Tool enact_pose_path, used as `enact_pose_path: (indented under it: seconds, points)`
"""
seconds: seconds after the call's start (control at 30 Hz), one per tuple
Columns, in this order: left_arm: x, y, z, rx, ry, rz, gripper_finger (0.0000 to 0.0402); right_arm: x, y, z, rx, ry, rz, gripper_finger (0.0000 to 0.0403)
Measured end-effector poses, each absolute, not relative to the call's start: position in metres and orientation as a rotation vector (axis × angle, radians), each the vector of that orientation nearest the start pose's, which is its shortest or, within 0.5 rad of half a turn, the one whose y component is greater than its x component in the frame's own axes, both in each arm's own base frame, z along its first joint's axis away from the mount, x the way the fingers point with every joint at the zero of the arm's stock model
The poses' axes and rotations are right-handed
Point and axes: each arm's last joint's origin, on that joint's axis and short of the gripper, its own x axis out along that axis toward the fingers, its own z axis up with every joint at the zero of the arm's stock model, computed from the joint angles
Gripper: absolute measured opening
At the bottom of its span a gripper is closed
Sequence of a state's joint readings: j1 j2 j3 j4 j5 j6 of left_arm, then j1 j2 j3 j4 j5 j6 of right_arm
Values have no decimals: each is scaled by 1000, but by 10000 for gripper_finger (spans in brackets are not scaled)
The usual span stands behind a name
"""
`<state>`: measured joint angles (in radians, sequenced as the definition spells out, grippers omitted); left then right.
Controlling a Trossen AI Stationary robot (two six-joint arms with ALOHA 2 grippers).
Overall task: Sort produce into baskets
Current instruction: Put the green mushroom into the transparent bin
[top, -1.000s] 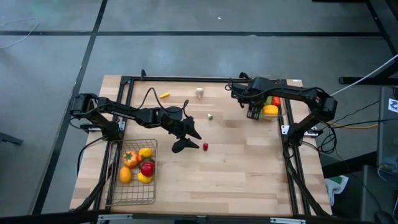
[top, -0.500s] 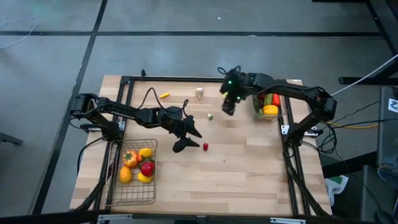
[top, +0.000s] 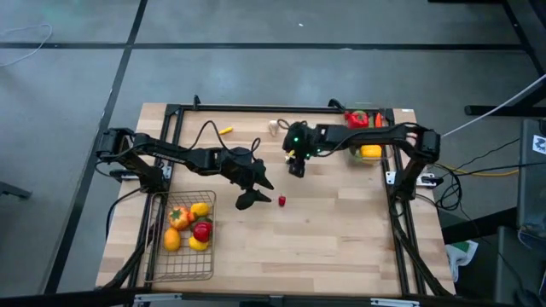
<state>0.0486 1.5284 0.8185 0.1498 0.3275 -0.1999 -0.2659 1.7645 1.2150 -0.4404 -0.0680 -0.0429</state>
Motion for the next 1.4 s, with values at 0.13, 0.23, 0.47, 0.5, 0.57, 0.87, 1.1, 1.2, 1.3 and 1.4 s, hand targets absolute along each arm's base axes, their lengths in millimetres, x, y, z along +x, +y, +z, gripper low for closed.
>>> enact_pose_path:
  seconds: [0.13,0.23,0.47,0.5,0.57,0.87,1.1,1.2,1.3,1.4]
  points:
    - [313,6,201,-302,597,-214,237,360,-97,190,106,986,-170,202]
    - [313,6,200,-303,604,-212,237,363,-100,180,99,1003,-189,202]
    - [312,6,200,-306,616,-211,237,367,-103,164,69,1045,-247,202]
    - [312,6,200,-306,616,-211,237,367,-103,162,69,1047,-246,202]
    - [312,6,199,-306,616,-211,237,367,-103,160,71,1058,-246,202]
    - [312,6,199,-307,616,-211,237,367,-102,159,93,1058,-257,202]
    - [312,6,199,-307,616,-211,237,367,-102,159,96,1061,-257,202]
    - [312,6,199,-307,616,-211,237,367,-102,154,107,1077,-237,202]
    - [312,6,199,-307,618,-211,237,369,-102,144,111,1096,-233,202]
    - [312,6,199,-313,624,-209,237,371,-102,138,115,1103,-229,202]
